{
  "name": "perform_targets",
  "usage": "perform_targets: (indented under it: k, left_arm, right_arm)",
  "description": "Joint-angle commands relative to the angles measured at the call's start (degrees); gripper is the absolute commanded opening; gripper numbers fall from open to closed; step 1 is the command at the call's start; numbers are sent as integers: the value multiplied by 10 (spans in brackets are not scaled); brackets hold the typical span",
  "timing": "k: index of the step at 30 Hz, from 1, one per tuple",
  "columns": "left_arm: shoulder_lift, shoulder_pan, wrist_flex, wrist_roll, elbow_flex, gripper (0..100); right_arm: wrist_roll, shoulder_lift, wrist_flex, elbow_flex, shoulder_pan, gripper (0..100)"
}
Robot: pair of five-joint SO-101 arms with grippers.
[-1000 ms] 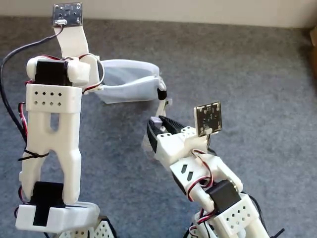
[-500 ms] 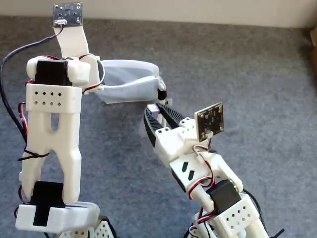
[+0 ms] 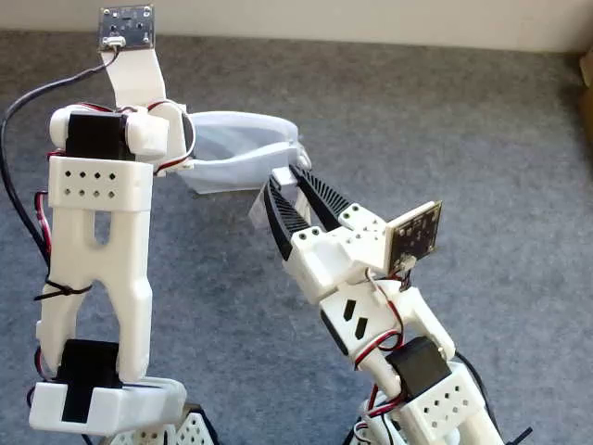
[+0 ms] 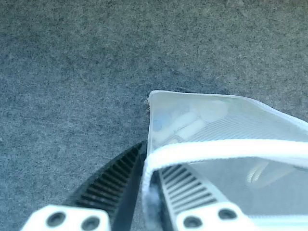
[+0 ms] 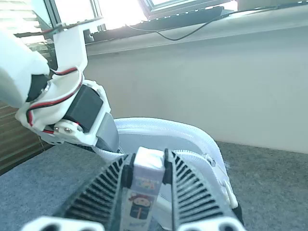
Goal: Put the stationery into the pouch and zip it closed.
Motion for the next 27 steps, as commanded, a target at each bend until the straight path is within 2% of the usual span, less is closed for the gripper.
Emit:
perform_targets:
  k: [1, 12, 14, 27]
  left_arm:
    - [15, -8, -2, -4, 15, 8]
    - [15, -8, -2, -4, 15, 8]
    - [15, -8, -2, -4, 15, 8]
    - [15, -8, -3, -4, 15, 8]
  right_arm:
    - [7, -10, -20, -66, -6, 4]
    - [9, 16, -20, -127, -23, 4]
    - [30, 44, -26, -150, -29, 4]
    - [149, 214, -232, -171, -33, 4]
